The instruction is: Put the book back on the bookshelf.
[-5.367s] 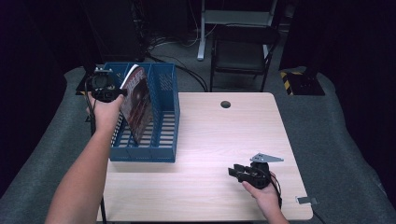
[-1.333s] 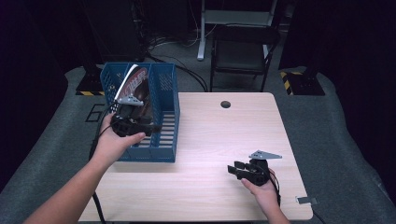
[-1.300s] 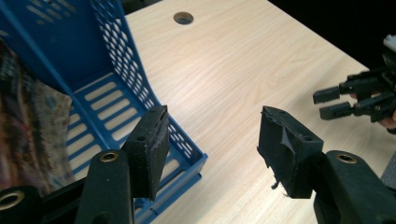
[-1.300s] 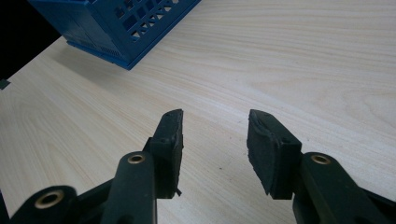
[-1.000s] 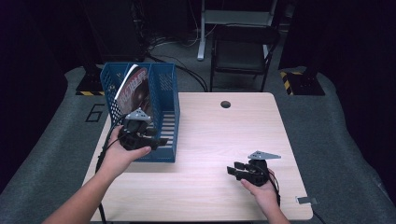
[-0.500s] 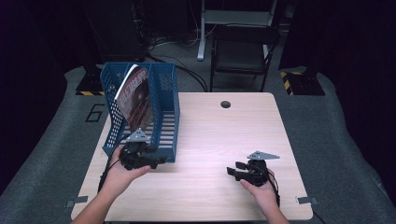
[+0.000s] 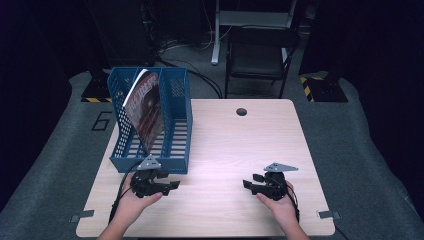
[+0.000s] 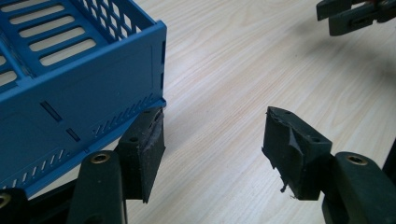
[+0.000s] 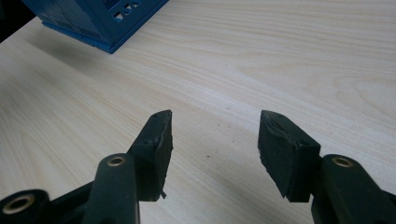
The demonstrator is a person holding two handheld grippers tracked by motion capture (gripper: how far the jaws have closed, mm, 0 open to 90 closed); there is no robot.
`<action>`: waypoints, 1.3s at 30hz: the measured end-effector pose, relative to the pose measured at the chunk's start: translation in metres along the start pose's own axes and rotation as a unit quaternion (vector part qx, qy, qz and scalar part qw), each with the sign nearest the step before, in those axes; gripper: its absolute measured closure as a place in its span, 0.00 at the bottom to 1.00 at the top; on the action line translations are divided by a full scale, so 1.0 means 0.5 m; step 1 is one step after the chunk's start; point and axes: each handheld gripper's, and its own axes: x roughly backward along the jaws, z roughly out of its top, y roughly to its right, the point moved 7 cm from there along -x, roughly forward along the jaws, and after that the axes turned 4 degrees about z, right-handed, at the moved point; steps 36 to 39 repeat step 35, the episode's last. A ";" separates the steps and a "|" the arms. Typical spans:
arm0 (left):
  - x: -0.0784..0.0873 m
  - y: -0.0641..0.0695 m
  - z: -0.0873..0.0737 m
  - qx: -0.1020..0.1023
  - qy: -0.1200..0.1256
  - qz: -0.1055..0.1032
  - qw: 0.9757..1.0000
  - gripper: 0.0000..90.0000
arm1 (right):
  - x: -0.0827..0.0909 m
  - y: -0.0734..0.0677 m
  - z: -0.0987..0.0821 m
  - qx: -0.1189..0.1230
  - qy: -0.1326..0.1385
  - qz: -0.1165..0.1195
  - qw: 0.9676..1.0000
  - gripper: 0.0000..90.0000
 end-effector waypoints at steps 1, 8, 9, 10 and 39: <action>-0.005 0.001 -0.005 -0.001 0.000 0.000 1.000 0.43 | 0.000 0.000 0.000 0.000 0.000 0.000 1.000 0.50; -0.036 0.004 -0.039 -0.021 -0.007 0.003 1.000 0.43 | 0.001 0.001 -0.001 -0.005 0.001 -0.003 1.000 0.50; -0.037 0.005 -0.044 -0.023 -0.008 0.003 1.000 0.43 | 0.001 0.001 -0.002 -0.003 0.000 -0.003 1.000 0.50; -0.038 0.005 -0.048 -0.027 -0.007 0.003 1.000 0.43 | 0.001 0.001 -0.002 -0.005 0.000 -0.002 1.000 0.50; -0.078 0.003 -0.082 -0.027 -0.022 0.006 0.999 0.43 | -0.008 -0.001 -0.002 0.002 -0.001 -0.003 1.000 0.50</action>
